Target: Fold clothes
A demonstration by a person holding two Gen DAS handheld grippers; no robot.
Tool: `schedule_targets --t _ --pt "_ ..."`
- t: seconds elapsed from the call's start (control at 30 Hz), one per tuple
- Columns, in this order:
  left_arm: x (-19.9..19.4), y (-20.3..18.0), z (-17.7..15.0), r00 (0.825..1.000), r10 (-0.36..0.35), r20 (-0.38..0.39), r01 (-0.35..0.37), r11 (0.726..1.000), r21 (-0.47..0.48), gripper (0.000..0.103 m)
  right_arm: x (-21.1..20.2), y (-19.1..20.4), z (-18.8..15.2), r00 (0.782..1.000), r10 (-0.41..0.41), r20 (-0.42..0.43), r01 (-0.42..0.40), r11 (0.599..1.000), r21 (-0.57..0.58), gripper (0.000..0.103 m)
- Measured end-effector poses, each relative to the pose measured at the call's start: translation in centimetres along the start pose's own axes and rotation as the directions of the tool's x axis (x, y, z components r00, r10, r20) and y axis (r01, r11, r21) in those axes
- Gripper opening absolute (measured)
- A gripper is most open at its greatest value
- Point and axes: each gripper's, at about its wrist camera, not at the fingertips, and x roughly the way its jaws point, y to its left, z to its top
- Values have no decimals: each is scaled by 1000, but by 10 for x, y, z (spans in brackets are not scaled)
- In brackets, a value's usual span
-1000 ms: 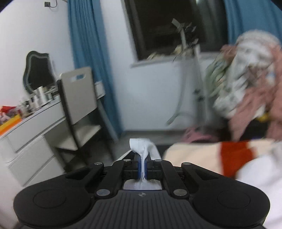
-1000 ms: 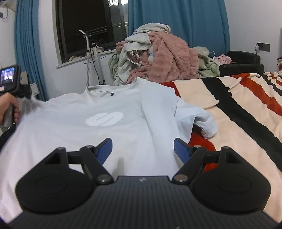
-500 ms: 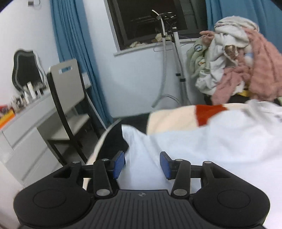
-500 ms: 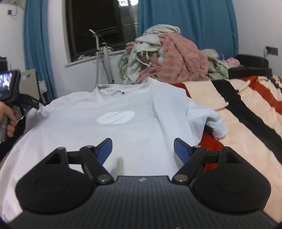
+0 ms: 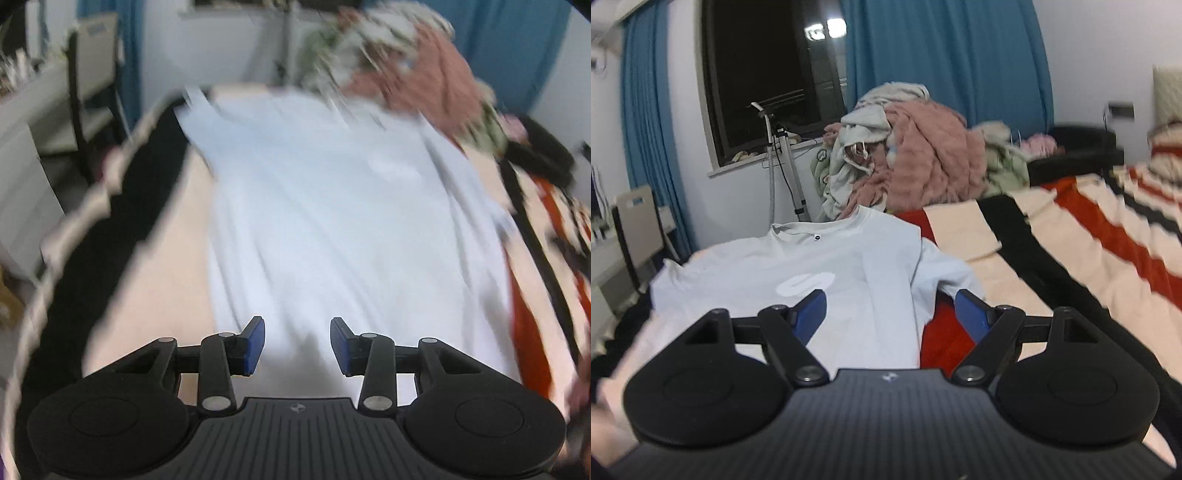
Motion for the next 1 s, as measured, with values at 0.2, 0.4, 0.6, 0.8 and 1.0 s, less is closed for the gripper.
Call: schedule_targets --t 0.2,0.4,0.6,0.8,1.0 --pt "-4 -47 -52 997 -53 -56 55 998 32 46 -51 -19 16 1000 14 0 -14 999 49 78" --pt "16 -66 -65 999 35 -38 -31 994 104 17 -92 -31 28 1000 8 11 -9 997 77 78" --pt "-36 -22 -64 997 63 -38 -60 995 84 5 -100 -35 27 1000 1 2 -1 995 101 78" --pt "-81 61 -44 962 217 -164 -222 975 -11 3 -91 -30 22 1000 10 -13 -9 995 98 78" --pt "-86 84 -55 946 249 -206 -263 964 -42 13 -86 -19 18 998 47 -33 -45 997 69 78"
